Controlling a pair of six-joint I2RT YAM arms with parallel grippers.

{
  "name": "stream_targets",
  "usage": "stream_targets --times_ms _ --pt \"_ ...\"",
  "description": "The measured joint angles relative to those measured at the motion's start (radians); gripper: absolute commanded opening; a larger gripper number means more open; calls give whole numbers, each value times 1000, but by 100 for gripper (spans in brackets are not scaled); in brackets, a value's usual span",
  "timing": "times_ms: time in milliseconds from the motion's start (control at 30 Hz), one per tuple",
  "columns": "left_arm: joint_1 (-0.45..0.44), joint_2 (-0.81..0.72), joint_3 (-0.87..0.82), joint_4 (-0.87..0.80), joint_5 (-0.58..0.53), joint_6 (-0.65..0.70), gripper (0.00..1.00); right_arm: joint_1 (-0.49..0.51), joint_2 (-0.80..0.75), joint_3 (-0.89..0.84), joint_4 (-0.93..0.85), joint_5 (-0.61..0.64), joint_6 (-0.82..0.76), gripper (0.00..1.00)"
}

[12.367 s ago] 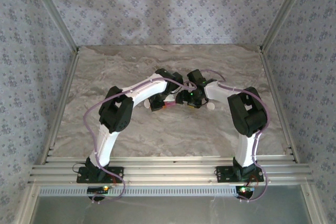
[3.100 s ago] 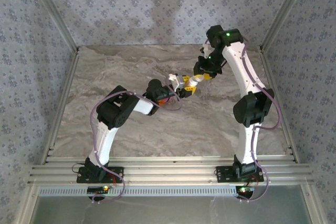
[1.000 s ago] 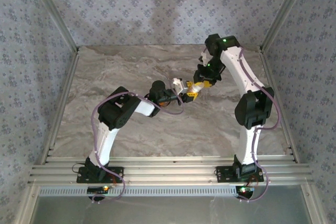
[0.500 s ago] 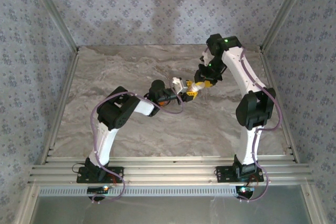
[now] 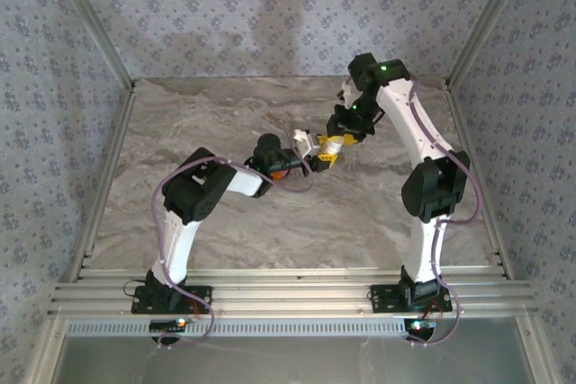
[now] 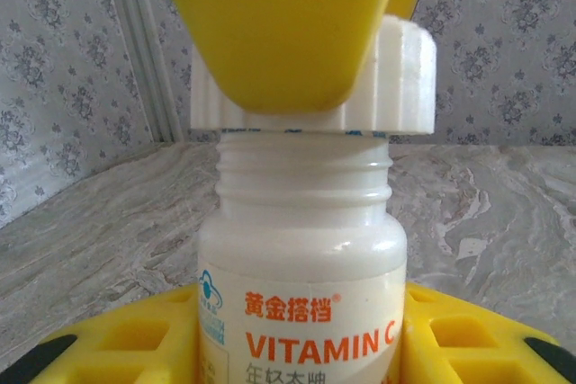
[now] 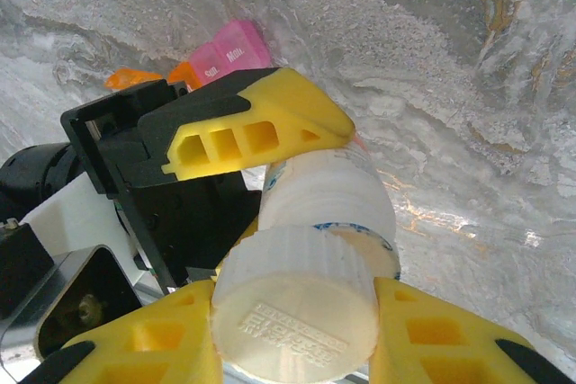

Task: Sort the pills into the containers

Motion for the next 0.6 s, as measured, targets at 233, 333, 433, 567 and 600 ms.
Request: stream_targets --times_ms 233,333,433,567,600 --pt "0 -14 -5 -22 0 4 0 -2 2 0 2 -2 18 32" --pt "0 -18 -10 -26 0 10 0 -6 3 0 0 0 17 31" --pt "0 -24 -14 -28 0 15 0 -11 3 -5 -2 1 17 31" --pt "-5 -30 -18 -28 0 22 0 -21 2 -39 2 -9 16 31" --pt "-8 -31 -19 -33 0 25 0 -21 2 -47 0 -10 16 31"
